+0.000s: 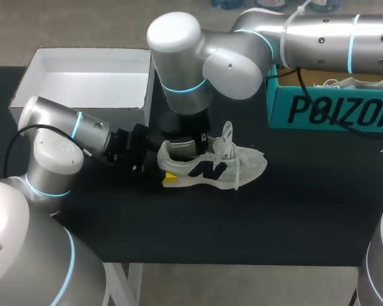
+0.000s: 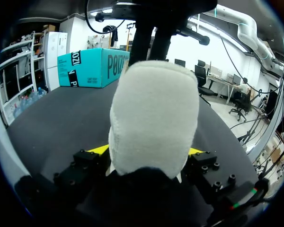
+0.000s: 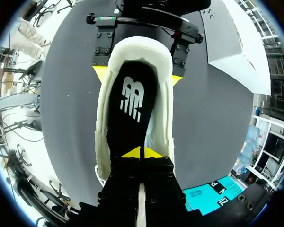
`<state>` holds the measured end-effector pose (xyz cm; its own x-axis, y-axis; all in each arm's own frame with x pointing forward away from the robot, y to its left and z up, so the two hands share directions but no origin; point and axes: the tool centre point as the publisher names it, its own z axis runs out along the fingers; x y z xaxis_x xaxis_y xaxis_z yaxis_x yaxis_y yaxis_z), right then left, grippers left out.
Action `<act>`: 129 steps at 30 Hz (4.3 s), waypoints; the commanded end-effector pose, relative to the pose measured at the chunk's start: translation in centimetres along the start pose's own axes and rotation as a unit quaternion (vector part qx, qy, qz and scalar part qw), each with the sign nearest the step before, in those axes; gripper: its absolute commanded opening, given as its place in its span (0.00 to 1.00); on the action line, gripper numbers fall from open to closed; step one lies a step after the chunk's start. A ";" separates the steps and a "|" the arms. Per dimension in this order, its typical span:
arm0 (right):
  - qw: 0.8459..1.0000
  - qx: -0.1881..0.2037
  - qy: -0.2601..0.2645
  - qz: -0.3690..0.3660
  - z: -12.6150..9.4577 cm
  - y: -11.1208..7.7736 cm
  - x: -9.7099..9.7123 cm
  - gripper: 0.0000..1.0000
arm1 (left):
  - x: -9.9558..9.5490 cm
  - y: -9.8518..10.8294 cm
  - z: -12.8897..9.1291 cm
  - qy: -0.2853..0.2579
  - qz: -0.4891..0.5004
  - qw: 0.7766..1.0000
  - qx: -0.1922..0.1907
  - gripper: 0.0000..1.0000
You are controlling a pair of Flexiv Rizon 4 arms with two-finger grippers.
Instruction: Take the shoe out of the shoebox, open the shoe tongue, remove and reinsert the insole, then place the shoe into the shoebox
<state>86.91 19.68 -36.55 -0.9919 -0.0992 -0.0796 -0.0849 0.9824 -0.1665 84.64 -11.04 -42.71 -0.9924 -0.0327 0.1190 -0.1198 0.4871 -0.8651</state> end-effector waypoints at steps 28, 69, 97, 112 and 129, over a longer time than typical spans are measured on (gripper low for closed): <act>0.998 0.003 0.057 0.038 3.6 -0.3 -1.1 0.29 | 0.0 0.1 0.1 0.000 0.000 1.000 0.000 0.00; 0.985 -0.100 0.083 0.110 1.9 -2.9 1.5 0.00 | 0.0 0.1 0.1 0.000 0.000 1.000 0.000 0.00; 0.980 -0.166 0.039 0.105 -1.4 -2.9 0.1 0.00 | 0.0 0.1 0.1 0.000 0.000 1.000 0.000 0.00; 0.961 -0.256 0.005 0.102 -4.4 -3.5 -0.4 0.00 | 0.0 0.1 0.1 0.000 0.000 1.000 0.000 0.00; 0.945 -0.316 -0.018 0.087 -6.0 -1.9 -2.2 0.00 | 0.0 0.1 0.1 0.000 0.000 1.000 0.000 0.00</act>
<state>88.12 18.21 -29.71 -0.9925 0.0809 -0.0919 0.0311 0.8926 0.4498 84.65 -10.94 -42.51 -0.9924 -0.0336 0.1183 -0.1197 0.4858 -0.8658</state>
